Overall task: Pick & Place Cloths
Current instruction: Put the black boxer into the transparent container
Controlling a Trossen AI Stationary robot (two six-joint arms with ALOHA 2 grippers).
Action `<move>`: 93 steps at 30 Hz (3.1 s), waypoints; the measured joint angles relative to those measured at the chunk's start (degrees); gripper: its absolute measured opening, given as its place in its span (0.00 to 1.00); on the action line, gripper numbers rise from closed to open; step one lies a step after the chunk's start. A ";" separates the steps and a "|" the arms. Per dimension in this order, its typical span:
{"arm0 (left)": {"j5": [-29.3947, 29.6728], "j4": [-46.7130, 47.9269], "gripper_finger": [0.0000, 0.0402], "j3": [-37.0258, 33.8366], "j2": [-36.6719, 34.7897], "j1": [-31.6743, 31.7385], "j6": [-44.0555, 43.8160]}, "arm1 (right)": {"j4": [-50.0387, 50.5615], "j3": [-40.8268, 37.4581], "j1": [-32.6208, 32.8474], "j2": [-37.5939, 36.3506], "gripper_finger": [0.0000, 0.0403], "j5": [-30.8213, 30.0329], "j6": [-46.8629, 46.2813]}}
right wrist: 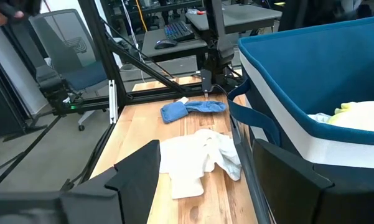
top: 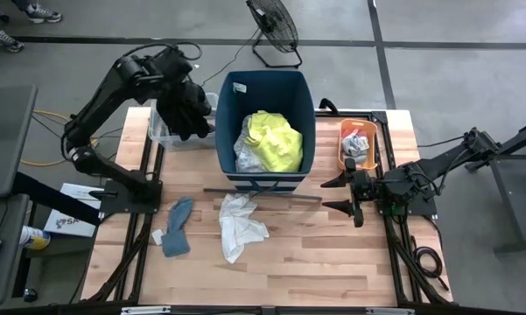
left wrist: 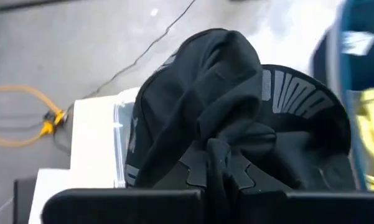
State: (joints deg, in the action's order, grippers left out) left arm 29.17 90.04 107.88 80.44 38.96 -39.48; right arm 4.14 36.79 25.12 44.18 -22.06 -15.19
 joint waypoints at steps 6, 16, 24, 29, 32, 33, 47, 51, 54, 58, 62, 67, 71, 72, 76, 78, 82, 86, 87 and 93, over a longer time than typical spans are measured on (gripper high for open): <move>-1.81 -0.06 0.00 -0.87 3.79 5.42 0.48 | -0.01 0.01 -0.01 0.00 0.61 0.00 0.00; 0.30 -0.26 0.00 -0.85 7.83 7.91 1.94 | -0.02 0.00 0.00 0.00 0.61 0.00 0.00; 7.30 -5.23 0.00 -5.74 7.89 4.31 2.17 | -0.01 0.01 -0.01 0.00 0.61 0.00 0.00; 7.60 -8.64 0.00 -12.46 7.81 3.53 3.07 | -0.02 0.01 -0.02 0.00 0.61 0.00 -0.01; 4.99 -9.25 0.00 -15.85 7.82 3.16 2.03 | -0.01 0.00 -0.01 0.00 0.61 -0.01 -0.01; 3.58 -9.05 0.00 -16.79 7.81 3.15 1.83 | 0.00 0.01 0.00 0.00 0.61 -0.01 -0.01; -3.39 -12.93 0.00 -24.76 7.81 4.61 1.28 | 0.00 -0.01 0.00 0.00 0.61 0.00 -0.01; -6.31 -16.62 0.00 -27.98 7.81 7.38 3.01 | 0.00 0.01 0.00 0.00 0.61 -0.01 0.01; -9.53 -18.70 0.00 -30.05 7.81 10.06 4.58 | 0.00 0.01 -0.01 0.00 0.61 0.00 0.01; -11.67 -21.02 0.00 -32.24 7.81 12.78 6.72 | 0.00 -0.01 -0.01 0.00 0.61 -0.02 0.00; -12.65 -23.34 0.00 -34.53 7.81 14.28 7.20 | -0.01 0.01 0.00 0.00 0.61 -0.01 0.00; -13.95 -27.94 0.00 -38.38 7.81 14.83 8.17 | -0.02 0.01 0.00 0.00 0.61 -0.02 0.01; -14.40 -31.75 0.00 -41.80 7.81 14.78 8.17 | 0.00 0.01 0.00 0.00 0.61 -0.02 -0.01; -14.48 -32.68 0.00 -42.72 7.81 14.78 8.16 | -0.02 0.01 -0.01 0.00 0.61 -0.02 0.01; -15.24 -36.64 0.00 -45.92 7.81 14.80 7.95 | -0.02 0.00 0.00 0.00 0.61 -0.02 -0.01; -15.68 -38.49 0.00 -47.36 7.81 14.79 7.74 | 0.00 -0.01 0.00 0.00 0.61 -0.02 -0.01; -16.41 -42.18 0.00 -49.37 7.81 14.78 7.22 | -0.01 0.00 -0.01 0.00 0.61 -0.02 0.00; -18.26 -46.47 0.00 -51.40 7.81 15.27 6.21 | -0.02 -0.01 0.00 0.00 0.61 -0.02 0.01; -19.14 -47.28 0.00 -51.93 7.81 15.54 6.00 | 0.00 -0.01 0.00 0.00 0.61 -0.02 -0.01; -20.94 -48.98 0.00 -53.35 10.01 16.32 5.74 | -0.01 0.00 -0.01 0.00 0.61 -0.02 0.00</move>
State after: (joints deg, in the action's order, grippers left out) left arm 8.23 41.06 54.53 90.45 55.27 -33.74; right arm 4.13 36.78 25.11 44.18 -22.09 -15.19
